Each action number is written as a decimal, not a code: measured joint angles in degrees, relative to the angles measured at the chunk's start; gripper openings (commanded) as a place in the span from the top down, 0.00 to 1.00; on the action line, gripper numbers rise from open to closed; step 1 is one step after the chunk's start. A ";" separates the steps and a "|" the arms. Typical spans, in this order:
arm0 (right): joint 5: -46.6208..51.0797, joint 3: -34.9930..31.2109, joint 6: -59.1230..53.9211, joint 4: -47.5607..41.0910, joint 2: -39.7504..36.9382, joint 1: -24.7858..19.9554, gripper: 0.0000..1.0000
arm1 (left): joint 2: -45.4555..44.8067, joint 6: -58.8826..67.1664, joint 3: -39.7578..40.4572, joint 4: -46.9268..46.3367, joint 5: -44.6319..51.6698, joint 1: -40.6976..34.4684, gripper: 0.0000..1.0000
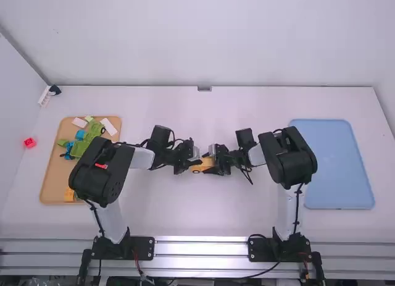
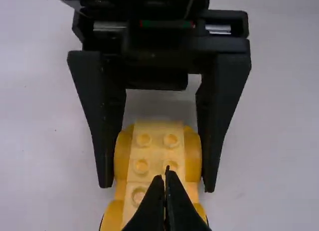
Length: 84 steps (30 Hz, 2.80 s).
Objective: Assemble lego blocks to make yellow taxi
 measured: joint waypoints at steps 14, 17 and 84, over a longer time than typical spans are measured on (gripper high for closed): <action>0.74 0.61 0.57 0.20 0.00 -0.04 0.42 | -15.89 -5.70 -2.29 0.44 -6.27 5.70 0.01; 1.77 1.53 1.86 -0.02 0.00 -0.81 0.42 | -27.10 -11.76 -2.16 0.02 -7.76 9.73 0.01; 20.76 36.44 15.28 -37.44 -24.85 15.30 0.01 | -49.62 -79.14 -1.88 -36.68 -61.81 64.11 0.01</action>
